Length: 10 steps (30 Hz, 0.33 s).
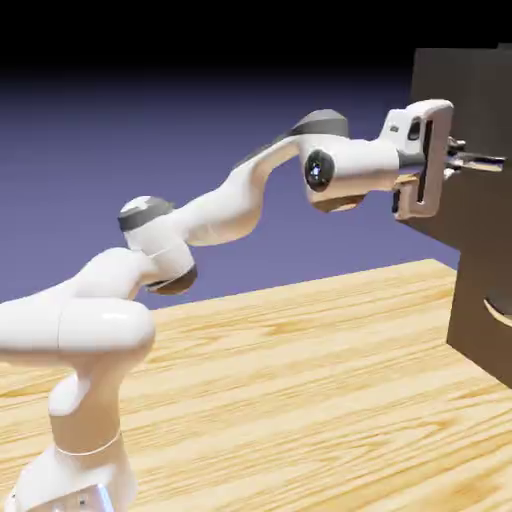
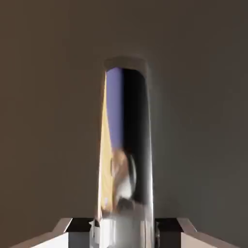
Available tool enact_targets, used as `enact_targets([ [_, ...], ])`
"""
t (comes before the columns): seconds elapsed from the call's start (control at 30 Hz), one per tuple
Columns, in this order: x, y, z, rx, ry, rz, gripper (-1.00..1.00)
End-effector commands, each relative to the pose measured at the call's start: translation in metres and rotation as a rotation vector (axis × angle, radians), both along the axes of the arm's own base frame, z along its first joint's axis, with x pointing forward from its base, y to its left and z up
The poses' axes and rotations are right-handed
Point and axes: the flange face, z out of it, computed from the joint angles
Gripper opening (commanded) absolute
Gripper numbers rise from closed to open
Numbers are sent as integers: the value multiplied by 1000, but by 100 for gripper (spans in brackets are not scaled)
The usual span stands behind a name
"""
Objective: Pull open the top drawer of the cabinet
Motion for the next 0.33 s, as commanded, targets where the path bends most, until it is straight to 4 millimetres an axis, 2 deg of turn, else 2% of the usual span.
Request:
enact_targets([
  [0.0,-11,0,0,0,-3,1,-100],
  [0.17,-67,0,0,1,-3,1,-100],
  [0.2,-68,0,0,1,-2,1,-100],
  [0.23,-68,0,0,1,-2,1,100],
  [0.27,-68,0,0,1,-2,1,100],
  [0.3,-80,0,1,-1,-3,1,100],
])
